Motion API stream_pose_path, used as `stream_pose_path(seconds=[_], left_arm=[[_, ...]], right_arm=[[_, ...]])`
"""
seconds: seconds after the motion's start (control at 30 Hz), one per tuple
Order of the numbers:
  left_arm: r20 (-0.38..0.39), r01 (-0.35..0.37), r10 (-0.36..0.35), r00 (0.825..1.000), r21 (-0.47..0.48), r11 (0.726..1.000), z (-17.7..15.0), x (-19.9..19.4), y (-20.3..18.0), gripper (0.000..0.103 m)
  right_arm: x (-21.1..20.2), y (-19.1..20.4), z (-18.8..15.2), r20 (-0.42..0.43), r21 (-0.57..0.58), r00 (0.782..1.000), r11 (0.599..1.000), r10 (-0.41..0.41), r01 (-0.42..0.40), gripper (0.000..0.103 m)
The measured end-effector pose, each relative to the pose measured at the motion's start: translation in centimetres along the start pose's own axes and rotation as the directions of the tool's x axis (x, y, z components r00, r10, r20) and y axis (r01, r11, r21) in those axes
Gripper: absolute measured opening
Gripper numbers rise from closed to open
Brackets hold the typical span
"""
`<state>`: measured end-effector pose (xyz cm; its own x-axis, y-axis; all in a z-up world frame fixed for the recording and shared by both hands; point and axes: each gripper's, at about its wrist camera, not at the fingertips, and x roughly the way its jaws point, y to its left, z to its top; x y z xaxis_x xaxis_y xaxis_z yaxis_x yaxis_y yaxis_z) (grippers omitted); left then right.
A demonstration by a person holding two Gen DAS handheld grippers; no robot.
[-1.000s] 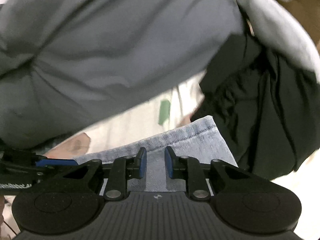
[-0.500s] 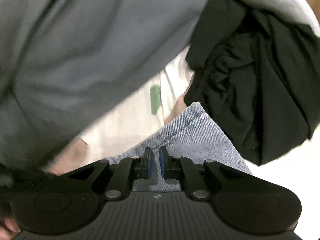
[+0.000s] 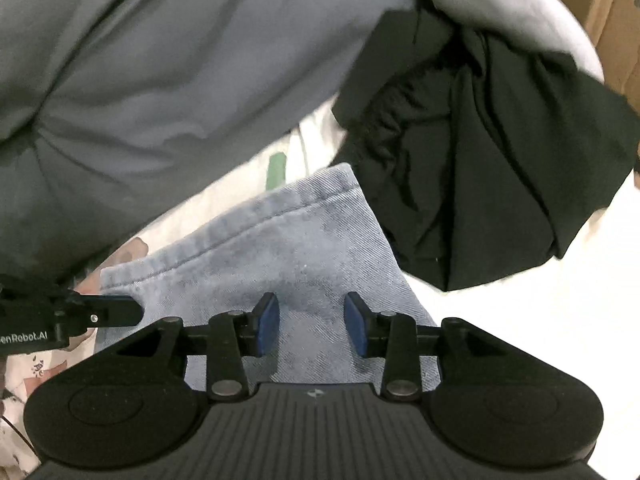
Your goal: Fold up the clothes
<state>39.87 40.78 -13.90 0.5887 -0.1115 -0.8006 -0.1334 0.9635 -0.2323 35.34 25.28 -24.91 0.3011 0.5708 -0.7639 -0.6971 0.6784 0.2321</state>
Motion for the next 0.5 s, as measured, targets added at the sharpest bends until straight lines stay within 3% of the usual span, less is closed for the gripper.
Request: stream_pose_path(seconds=[0.03,0.27,0.37,0.5], left_arm=[[0.007,-0.009,0.009,1.0,0.034,0.999,-0.2,0.4,-0.1,0.003],[0.008,-0.033,0.033,0.999,0.028,0.999,0.6,-0.3,-1.0,0.004],[0.028,-0.041,0.039,0.999,0.056,0.998,0.2,-1.7,-2.5,0.014],[0.028,0.028,-0.031,0.999,0.085,0.996,-1.3,-3.4,-4.7,0.017]], right_arm=[[0.3,0.0,0.1,-0.008,-0.005,1.0,1.0,-0.002,0.002,0.044],[0.1,-0.4,0.7,-0.019,-0.005,0.999,1.0,0.026,-0.026,0.045],[-1.8,-1.4,1.0,0.016,0.055,0.997,0.995,0.08,-0.08,0.046],[-3.5,-1.8,0.1,0.03,0.007,0.998,0.998,0.057,-0.058,0.046]])
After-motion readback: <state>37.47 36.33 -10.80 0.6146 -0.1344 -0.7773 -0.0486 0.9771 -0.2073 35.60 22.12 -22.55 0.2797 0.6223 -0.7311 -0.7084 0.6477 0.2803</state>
